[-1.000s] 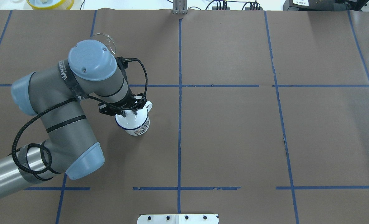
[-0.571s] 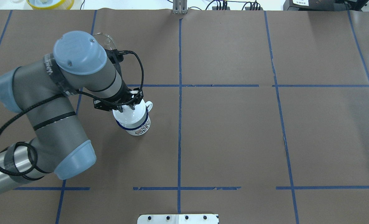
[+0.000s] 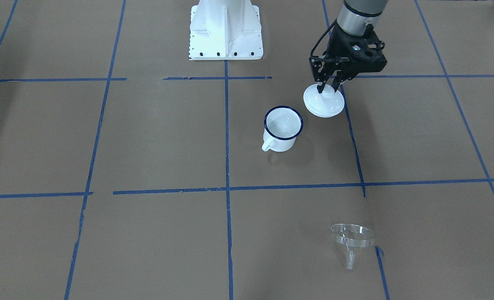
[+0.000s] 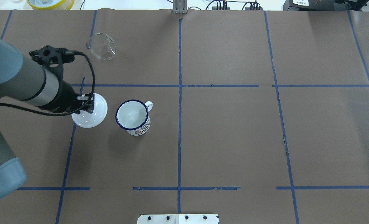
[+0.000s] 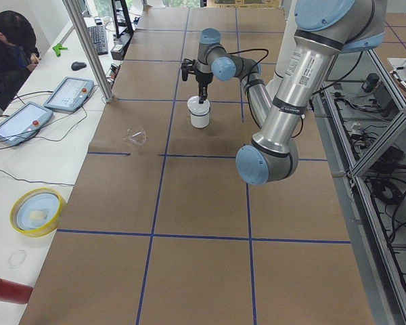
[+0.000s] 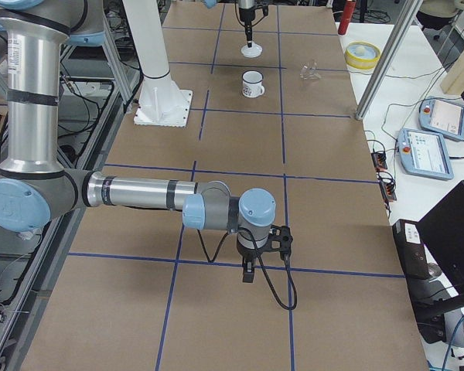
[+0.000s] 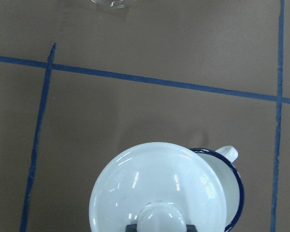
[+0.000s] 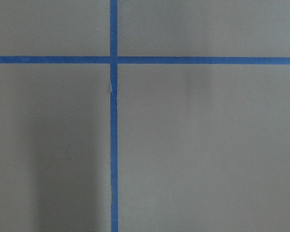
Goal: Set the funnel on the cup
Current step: 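Lift the white funnel out of the mug with the left gripper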
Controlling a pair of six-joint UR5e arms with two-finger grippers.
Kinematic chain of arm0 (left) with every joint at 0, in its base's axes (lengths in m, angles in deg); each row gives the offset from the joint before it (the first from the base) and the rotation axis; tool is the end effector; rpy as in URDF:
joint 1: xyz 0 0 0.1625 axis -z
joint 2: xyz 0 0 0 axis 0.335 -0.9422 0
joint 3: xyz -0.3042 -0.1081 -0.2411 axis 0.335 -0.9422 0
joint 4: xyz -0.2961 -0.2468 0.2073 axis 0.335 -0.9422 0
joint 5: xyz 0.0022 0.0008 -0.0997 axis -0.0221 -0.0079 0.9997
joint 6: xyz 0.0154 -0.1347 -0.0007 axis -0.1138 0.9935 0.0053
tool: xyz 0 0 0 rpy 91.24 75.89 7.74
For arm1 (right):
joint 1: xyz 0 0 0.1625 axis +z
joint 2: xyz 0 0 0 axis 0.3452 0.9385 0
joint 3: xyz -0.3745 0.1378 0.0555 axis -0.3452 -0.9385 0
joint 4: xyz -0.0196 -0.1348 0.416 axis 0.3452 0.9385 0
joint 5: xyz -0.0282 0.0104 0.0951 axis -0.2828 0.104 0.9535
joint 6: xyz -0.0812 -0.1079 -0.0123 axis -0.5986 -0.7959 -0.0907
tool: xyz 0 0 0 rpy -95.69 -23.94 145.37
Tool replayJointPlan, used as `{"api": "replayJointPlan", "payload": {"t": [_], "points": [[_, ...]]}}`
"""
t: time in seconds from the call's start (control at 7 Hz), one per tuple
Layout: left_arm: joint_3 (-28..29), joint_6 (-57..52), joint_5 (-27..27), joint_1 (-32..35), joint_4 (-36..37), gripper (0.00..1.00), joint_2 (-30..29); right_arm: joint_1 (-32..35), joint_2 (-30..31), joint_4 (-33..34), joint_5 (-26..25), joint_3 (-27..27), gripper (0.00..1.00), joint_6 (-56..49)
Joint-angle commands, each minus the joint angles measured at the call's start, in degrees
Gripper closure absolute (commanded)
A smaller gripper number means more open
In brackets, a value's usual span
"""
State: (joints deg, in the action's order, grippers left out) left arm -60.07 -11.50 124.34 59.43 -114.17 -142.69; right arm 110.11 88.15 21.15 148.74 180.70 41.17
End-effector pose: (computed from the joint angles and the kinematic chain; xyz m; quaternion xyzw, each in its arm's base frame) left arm 0.3483 -0.4003 0.2361 0.0578 0.4130 -0.0517 0.9074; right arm 0.0432 -0.4722 0.6766 -0.0100 -0.3520 0.0055 0.9359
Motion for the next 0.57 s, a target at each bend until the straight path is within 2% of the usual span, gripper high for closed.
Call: {"api": "replayJointPlan", "payload": {"t": [0.0,0.14,0.43], "points": [[3.72,-0.85,-3.61,-3.10,-22.32,1.00,15.34,0.00,0.00,0.00,0.00,0.00,0.00,0.00],[10.13,-0.67,-3.72,-3.99,-26.81,1.00,15.32,0.00,0.00,0.00,0.00,0.00,0.00,0.00],[13.00,-1.19,-3.37,-4.78,-26.86,1.00,13.75,0.00,0.00,0.00,0.00,0.00,0.00,0.00]]}}
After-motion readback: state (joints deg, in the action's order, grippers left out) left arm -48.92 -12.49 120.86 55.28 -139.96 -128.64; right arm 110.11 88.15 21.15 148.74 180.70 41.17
